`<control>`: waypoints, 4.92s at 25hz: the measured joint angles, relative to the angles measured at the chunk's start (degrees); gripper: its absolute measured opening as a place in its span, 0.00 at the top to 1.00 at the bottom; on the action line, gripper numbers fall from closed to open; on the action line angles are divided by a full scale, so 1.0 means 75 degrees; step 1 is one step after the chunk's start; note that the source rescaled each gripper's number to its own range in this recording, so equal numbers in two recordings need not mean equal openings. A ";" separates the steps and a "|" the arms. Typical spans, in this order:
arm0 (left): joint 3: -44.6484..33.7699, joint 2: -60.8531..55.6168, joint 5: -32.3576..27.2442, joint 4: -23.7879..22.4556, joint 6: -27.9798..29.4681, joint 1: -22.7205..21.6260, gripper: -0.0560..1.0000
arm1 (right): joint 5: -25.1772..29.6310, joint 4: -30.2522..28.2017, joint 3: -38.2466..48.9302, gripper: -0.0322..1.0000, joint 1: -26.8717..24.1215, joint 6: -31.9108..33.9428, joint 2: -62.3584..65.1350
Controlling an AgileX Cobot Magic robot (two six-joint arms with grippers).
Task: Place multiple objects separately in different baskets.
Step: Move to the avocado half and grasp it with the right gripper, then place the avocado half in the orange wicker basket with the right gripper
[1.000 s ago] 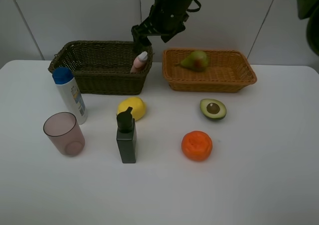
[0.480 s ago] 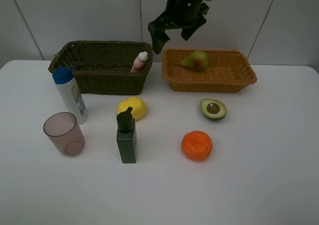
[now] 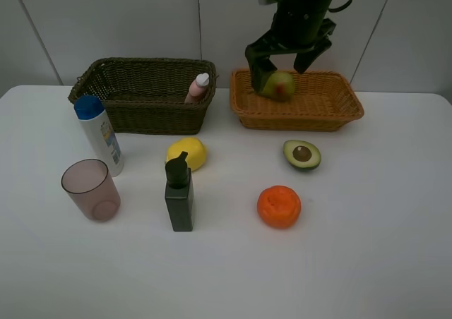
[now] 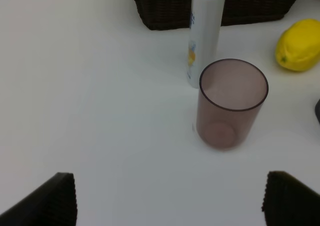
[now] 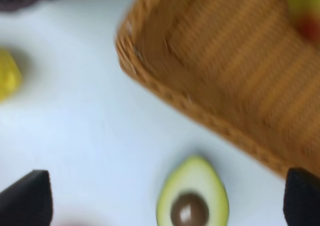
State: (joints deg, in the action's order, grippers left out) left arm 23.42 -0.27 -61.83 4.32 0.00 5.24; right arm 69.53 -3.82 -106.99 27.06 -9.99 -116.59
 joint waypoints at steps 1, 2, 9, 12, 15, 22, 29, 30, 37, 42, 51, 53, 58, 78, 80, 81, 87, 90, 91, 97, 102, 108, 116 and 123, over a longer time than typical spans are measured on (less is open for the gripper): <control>0.0000 0.0000 0.0000 0.0000 0.0000 0.0000 0.00 | -0.0007 -0.0016 0.0263 0.04 -0.0057 0.0000 0.0156; 0.0000 0.0000 0.0000 0.0000 0.0000 0.0000 0.00 | -0.0063 -0.0016 0.0593 0.04 -0.0087 0.0016 0.0313; 0.0000 0.0000 0.0000 0.0000 0.0000 0.0000 0.00 | -0.1204 -0.0116 0.2653 0.04 -0.0196 0.0053 0.0941; 0.0000 0.0000 0.0000 0.0000 0.0000 0.0000 0.00 | -0.1526 -0.0213 0.3279 0.04 -0.0220 0.0053 0.0948; 0.0000 0.0000 0.0000 0.0000 0.0000 0.0000 0.00 | -0.1732 -0.0452 0.3675 0.04 -0.0236 0.0107 0.0948; 0.0000 0.0000 0.0000 0.0000 0.0000 0.0000 0.00 | -0.2554 0.0075 0.4009 0.04 -0.0840 -0.0376 0.0951; 0.0000 0.0000 0.0000 0.0000 0.0000 0.0000 0.00 | -0.3006 0.0652 0.4006 0.04 -0.1126 -0.0932 0.0716; 0.0000 0.0000 0.0000 0.0000 0.0000 0.0000 0.00 | -0.3042 0.0652 0.4006 0.04 -0.1126 -0.0940 0.0609; 0.0000 0.0000 0.0000 0.0000 0.0000 0.0000 0.00 | -0.3242 0.0673 0.4006 0.04 -0.1216 -0.0955 0.0041; 0.0000 0.0000 0.0000 0.0000 0.0000 0.0000 0.00 | -0.3266 0.0686 0.4006 0.04 -0.1408 -0.0984 -0.0159; 0.0000 0.0000 0.0000 0.0000 0.0000 0.0000 0.00 | -0.3425 0.0877 0.4006 0.04 -0.1415 -0.0991 -0.0241; 0.0000 0.0000 0.0000 0.0000 0.0000 0.0000 0.00 | -0.3441 0.1006 0.4006 0.04 -0.1415 -0.0991 -0.0241; 0.0000 0.0000 0.0000 0.0000 0.0000 0.0000 0.00 | -0.3441 0.1102 0.4006 0.04 -0.1415 -0.0991 -0.0241; 0.0000 0.0000 0.0000 0.0000 0.0000 0.0000 0.00 | -0.3221 0.1299 0.4006 0.04 -0.1415 -0.0991 -0.0622; 0.0000 0.0000 0.0000 0.0000 0.0000 0.0000 0.00 | -0.3212 0.1289 0.4006 0.05 -0.1415 -0.0991 -0.0651; 0.0000 0.0000 0.0000 0.0000 0.0000 0.0000 0.00 | -0.3212 0.1289 0.4006 0.09 -0.1415 -0.0991 -0.0651; 0.0000 0.0000 0.0000 0.0000 0.0000 0.0000 0.00 | -0.3212 0.1234 0.4006 0.56 -0.1415 -0.0991 -0.0651; 0.0000 0.0000 0.0000 0.0000 0.0000 0.0000 0.00 | -0.3212 0.1213 0.4006 0.55 -0.1415 -0.0991 -0.0651; 0.0000 0.0000 0.0000 0.0000 0.0000 0.0000 0.00 | -0.3212 0.1213 0.4006 0.55 -0.1415 -0.0991 -0.0651; 0.0000 0.0000 0.0000 0.0000 0.0000 0.0000 0.00 | -0.3206 0.1213 0.4006 0.55 -0.1415 -0.0984 -0.0651; 0.0000 0.0000 0.0000 0.0000 0.0000 0.0000 0.00 | -0.3206 0.1213 0.4006 0.55 -0.1415 -0.0984 -0.0651; 0.0000 0.0000 0.0000 0.0000 0.0000 0.0000 0.00 | -0.3155 0.1213 0.3973 0.55 -0.1415 -0.0977 -0.0651; 0.0000 0.0000 0.0000 0.0000 0.0000 0.0000 0.00 | -0.2212 0.1213 0.3543 0.55 -0.1415 -0.0958 -0.0634; 0.0000 0.0000 0.0000 0.0000 0.0000 0.0000 0.00 | -0.1906 0.1222 0.3537 0.55 -0.1415 -0.0958 -0.0072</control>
State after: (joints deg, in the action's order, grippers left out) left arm 23.42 -0.27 -61.83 4.32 0.00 5.24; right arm 55.23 5.35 -80.46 16.45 -17.18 -117.13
